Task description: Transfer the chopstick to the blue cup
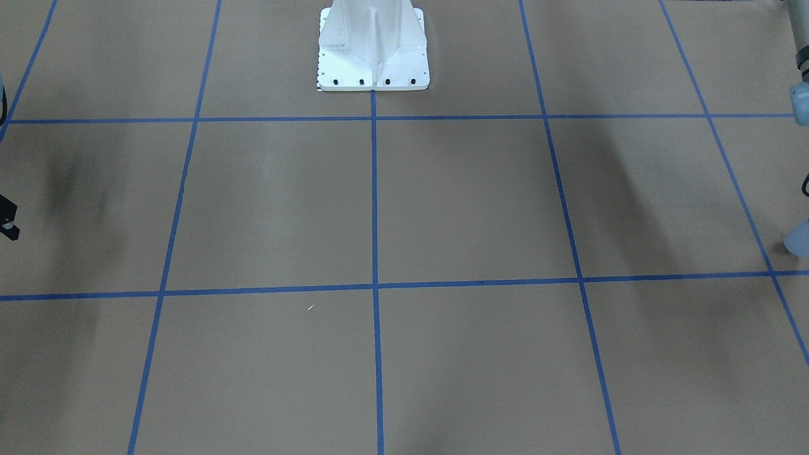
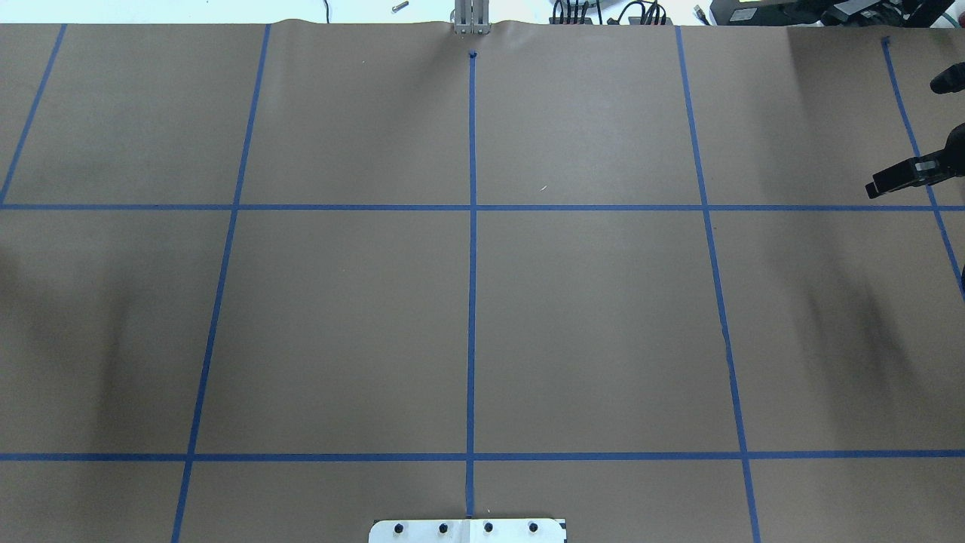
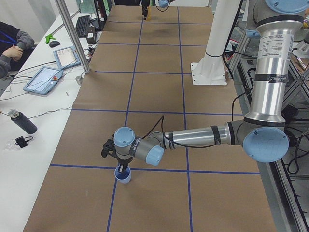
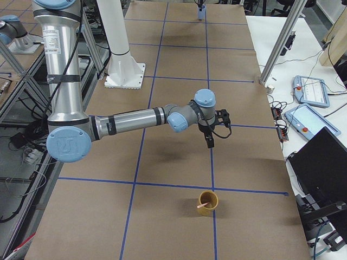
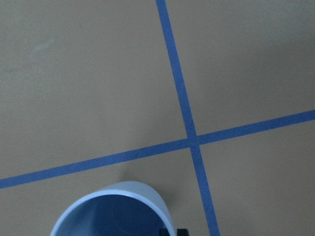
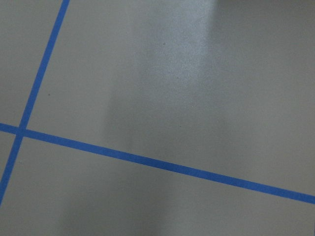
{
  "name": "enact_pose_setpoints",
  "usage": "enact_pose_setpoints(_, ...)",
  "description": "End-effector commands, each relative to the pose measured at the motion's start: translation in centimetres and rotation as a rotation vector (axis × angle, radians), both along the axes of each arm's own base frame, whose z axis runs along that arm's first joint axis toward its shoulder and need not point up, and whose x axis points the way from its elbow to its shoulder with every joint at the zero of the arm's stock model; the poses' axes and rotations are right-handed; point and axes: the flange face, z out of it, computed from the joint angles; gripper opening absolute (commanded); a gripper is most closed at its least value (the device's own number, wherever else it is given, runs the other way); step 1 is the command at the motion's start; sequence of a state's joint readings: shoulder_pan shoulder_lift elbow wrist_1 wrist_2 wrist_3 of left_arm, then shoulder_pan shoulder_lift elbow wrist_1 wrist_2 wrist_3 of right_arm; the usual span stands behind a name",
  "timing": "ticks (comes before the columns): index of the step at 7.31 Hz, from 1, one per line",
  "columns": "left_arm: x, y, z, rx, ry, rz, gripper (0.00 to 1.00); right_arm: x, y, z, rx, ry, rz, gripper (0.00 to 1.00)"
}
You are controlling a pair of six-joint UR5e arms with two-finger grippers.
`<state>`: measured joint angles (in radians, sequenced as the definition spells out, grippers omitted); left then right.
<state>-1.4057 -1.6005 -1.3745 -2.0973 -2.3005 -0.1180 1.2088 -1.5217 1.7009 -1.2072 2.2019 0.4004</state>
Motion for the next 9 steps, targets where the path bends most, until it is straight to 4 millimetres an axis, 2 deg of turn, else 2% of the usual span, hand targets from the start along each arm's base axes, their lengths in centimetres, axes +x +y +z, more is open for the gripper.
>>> enact_pose_setpoints(1,0.2,-1.1,-7.0,0.008,0.009,-0.017,0.00,0.0,0.0,0.1,-0.001,0.000,0.000,1.00)
enact_pose_setpoints(2,1.7,-2.3,-12.4,-0.017,0.017,-0.097,0.00,0.0,-0.1,0.1,-0.001,0.000,0.000,1.00)
enact_pose_setpoints(3,6.4,-2.2,-16.3,-0.054,0.050,-0.106,0.00,0.0,0.0,0.0,-0.003,-0.002,0.000,1.00)
enact_pose_setpoints(4,11.7,-3.6,-21.3,-0.094,0.105,-0.133,0.00,0.0,0.0,0.0,0.000,-0.002,-0.001,1.00)
enact_pose_setpoints(6,25.2,-3.5,-31.2,-0.178,0.133,-0.175,0.00,-0.1,0.0,0.0,-0.001,-0.002,-0.003,1.00)
enact_pose_setpoints(7,30.9,-3.4,-38.4,-0.218,0.139,-0.185,0.00,0.0,0.0,0.2,-0.004,-0.001,-0.003,1.00)
enact_pose_setpoints(8,37.6,-0.9,-43.6,-0.253,0.127,-0.189,0.00,-0.1,-0.1,0.1,-0.004,-0.002,-0.002,1.00)
enact_pose_setpoints(9,42.1,1.2,-47.6,-0.247,0.127,-0.211,0.00,0.0,0.0,0.2,-0.005,-0.002,-0.002,1.00)
